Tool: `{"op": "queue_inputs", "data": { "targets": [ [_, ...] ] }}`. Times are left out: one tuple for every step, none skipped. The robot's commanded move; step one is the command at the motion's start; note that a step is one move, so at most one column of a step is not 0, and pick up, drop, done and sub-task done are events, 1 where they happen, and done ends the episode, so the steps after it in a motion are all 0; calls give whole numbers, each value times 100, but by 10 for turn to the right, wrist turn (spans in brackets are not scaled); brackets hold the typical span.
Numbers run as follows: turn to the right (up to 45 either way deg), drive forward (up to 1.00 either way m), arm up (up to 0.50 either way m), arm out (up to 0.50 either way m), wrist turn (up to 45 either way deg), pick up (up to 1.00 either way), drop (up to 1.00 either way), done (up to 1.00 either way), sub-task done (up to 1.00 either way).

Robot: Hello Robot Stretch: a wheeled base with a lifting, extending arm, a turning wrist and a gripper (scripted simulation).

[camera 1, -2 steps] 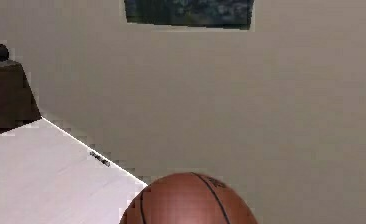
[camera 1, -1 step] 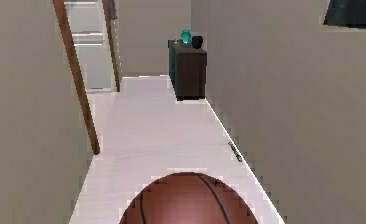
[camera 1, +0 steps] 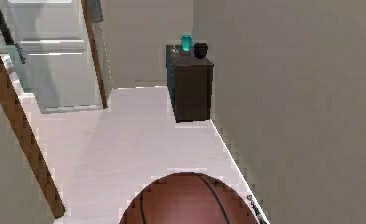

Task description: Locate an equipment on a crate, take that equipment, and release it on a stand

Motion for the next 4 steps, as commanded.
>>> {"op": "queue_inputs", "data": {
  "targets": [
    [-180, 0, 0, 0, 0, 0, 0, 0, 0],
    [0, 100, 0, 0, 0, 0, 0, 0, 0],
    [0, 50, 0, 0, 0, 0, 0, 0, 0],
    [-330, 0, 0, 0, 0, 0, 0, 0, 0]
  ]
}}
